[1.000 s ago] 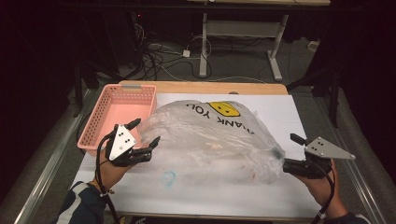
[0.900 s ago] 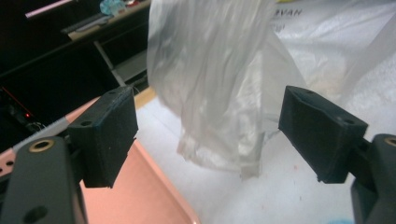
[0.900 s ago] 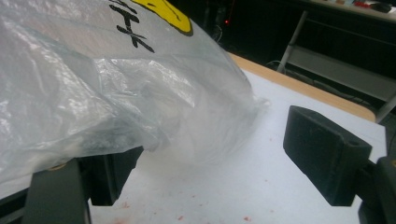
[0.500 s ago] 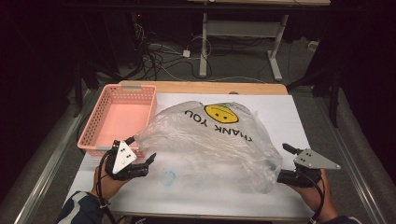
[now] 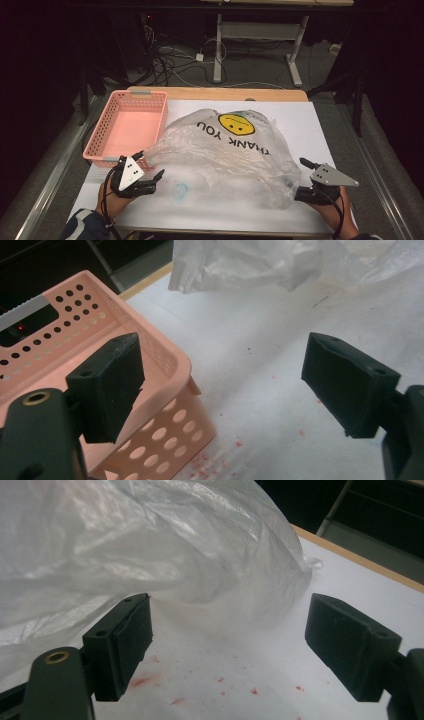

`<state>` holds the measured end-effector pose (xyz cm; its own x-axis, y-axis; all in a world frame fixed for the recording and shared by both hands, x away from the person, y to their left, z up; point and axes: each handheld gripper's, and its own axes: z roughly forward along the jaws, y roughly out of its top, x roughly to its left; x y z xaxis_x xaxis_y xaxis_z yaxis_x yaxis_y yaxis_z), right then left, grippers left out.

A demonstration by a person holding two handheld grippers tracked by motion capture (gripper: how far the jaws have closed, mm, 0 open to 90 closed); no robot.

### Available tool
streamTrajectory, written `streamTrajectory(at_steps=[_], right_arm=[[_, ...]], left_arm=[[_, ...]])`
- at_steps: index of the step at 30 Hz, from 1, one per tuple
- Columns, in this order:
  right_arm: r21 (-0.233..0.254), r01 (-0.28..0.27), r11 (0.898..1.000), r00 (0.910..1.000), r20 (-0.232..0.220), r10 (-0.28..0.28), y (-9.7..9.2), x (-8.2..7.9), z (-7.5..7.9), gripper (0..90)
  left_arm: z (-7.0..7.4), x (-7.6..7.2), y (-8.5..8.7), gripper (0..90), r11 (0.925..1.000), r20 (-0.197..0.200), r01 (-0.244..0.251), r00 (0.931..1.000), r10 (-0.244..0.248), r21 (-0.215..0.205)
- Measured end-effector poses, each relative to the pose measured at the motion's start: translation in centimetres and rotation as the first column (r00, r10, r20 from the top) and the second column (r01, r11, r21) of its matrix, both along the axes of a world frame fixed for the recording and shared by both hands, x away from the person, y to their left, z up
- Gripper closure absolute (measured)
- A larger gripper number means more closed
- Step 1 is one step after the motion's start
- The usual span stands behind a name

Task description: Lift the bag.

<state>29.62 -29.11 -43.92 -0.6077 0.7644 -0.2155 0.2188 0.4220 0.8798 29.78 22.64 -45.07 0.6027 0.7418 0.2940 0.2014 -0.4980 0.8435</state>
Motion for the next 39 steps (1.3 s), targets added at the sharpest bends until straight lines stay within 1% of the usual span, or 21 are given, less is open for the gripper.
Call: streamTrajectory(at_steps=[4, 5, 9, 11, 15, 16, 20, 21, 22, 24, 25, 26, 39], right_arm=[[-0.004, -0.003, 1.000, 1.0000, 0.006, 0.003, 0.11, 0.01, 0.05, 19.9], [-0.003, -0.003, 1.000, 1.0000, 0.005, 0.003, 0.11, 0.02, 0.05, 19.9], [-0.005, -0.001, 1.000, 1.0000, 0.004, 0.001, 0.07, 0.07, 0.01, 19.9], [-0.001, 0.002, 1.000, 1.0000, 0.003, -0.002, 0.02, 0.01, 0.04, 19.9], [-0.002, 0.000, 1.000, 0.9999, 0.012, 0.000, 0.00, -0.01, 0.11, 19.9], [-0.006, 0.001, 1.000, 0.9999, 0.013, -0.001, 0.03, -0.02, 0.12, 19.9], [-0.006, -0.001, 1.000, 0.9999, 0.013, 0.001, 0.08, -0.05, 0.14, 19.9], [-0.006, -0.003, 1.000, 0.9999, 0.014, 0.003, 0.07, -0.05, 0.14, 19.9], [-0.006, -0.002, 1.000, 0.9999, 0.014, 0.002, 0.08, -0.06, 0.15, 19.9], [-0.006, -0.001, 1.000, 0.9999, 0.014, 0.001, 0.08, -0.08, 0.17, 19.9], [-0.006, -0.001, 1.000, 0.9999, 0.016, 0.001, 0.07, -0.07, 0.17, 19.9], [-0.006, 0.000, 1.000, 0.9999, 0.017, 0.000, 0.07, -0.08, 0.17, 19.9], [0.000, 0.007, 1.000, 0.9999, 0.013, -0.007, -0.10, -0.02, 0.15, 19.8]], left_arm=[[0.05, -0.01, 0.02, 17.2, 1.0000, 0.002, -0.001, 1.0000, 0.001, 0.000], [0.01, -0.05, -0.03, 17.1, 1.0000, -0.010, -0.002, 0.9999, 0.002, -0.006], [-0.01, 0.04, -0.17, 17.2, 1.0000, -0.013, 0.001, 0.9999, -0.001, -0.006], [0.01, 0.00, -0.22, 17.2, 1.0000, -0.012, 0.003, 0.9999, -0.003, -0.002], [0.07, -0.08, -0.18, 17.2, 0.9999, -0.011, 0.000, 0.9999, 0.000, -0.011], [0.10, -0.04, -0.15, 17.2, 1.0000, 0.000, 0.002, 1.0000, -0.002, -0.006], [0.13, -0.03, -0.14, 17.2, 1.0000, 0.001, 0.001, 1.0000, -0.001, -0.007], [0.11, -0.08, -0.17, 17.2, 0.9999, -0.010, -0.001, 0.9999, 0.001, -0.012], [0.15, -0.03, -0.14, 17.2, 1.0000, 0.001, 0.001, 1.0000, -0.001, -0.008], [0.16, 0.01, -0.16, 17.2, 1.0000, 0.001, 0.000, 1.0000, 0.000, -0.005], [0.14, -0.05, -0.19, 17.2, 0.9999, -0.009, -0.003, 1.0000, 0.002, -0.012], [0.16, -0.04, -0.19, 17.2, 0.9999, -0.009, -0.001, 1.0000, 0.001, -0.014], [0.06, 0.23, -0.44, 17.2, 1.0000, -0.009, 0.002, 1.0000, -0.002, 0.005]])
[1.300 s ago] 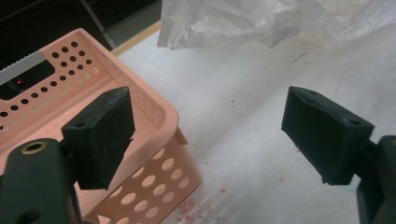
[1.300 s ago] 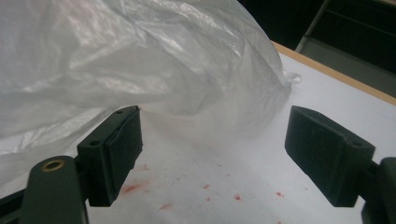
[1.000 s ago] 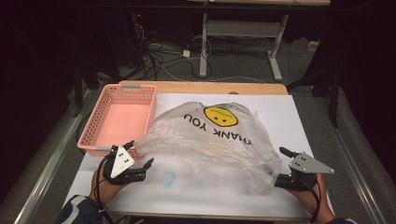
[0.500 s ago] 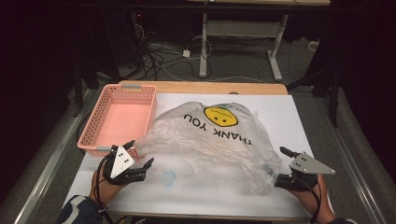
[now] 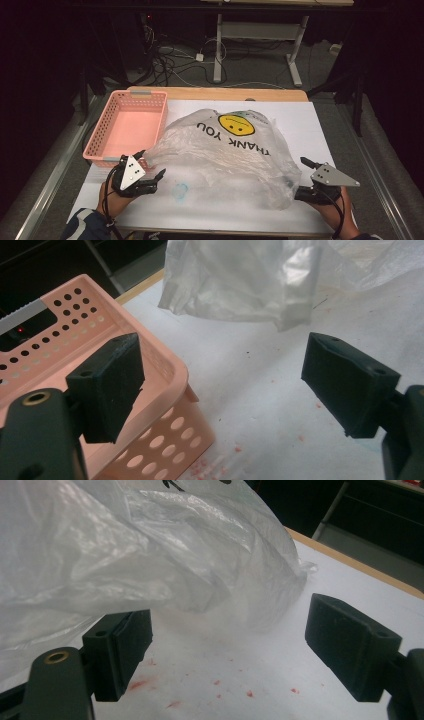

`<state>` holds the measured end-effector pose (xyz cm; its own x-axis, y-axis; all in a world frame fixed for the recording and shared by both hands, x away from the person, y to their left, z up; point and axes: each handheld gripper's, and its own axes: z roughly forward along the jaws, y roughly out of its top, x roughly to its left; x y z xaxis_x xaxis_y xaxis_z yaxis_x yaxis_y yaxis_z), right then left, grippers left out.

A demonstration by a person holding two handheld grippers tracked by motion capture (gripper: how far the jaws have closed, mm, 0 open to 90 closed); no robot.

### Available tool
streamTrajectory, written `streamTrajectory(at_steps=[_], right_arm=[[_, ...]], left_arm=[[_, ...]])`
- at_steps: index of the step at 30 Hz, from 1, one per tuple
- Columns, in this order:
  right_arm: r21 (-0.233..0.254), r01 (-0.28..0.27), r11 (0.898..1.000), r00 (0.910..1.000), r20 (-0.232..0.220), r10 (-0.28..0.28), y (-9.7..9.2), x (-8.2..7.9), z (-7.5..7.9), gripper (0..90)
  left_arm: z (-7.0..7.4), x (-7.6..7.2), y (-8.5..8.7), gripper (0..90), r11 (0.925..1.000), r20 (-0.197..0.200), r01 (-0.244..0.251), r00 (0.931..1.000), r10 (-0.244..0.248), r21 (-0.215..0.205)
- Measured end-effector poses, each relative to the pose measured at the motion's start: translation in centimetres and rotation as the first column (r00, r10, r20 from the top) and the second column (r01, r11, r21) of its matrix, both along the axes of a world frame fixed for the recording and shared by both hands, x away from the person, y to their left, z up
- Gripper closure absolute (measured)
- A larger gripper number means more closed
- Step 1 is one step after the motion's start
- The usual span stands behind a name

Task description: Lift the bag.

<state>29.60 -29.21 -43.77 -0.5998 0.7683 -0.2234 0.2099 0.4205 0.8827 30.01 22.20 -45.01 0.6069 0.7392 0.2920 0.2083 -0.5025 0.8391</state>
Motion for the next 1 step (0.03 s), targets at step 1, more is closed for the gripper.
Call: streamTrajectory(at_steps=[1], right_arm=[[0.000, -0.001, 1.000, 1.0000, 0.001, 0.001, -0.01, 0.02, 0.00, 19.7]], left_arm=[[0.01, 0.02, -0.02, 17.1, 1.0000, 0.001, -0.001, 1.0000, 0.001, 0.000]])
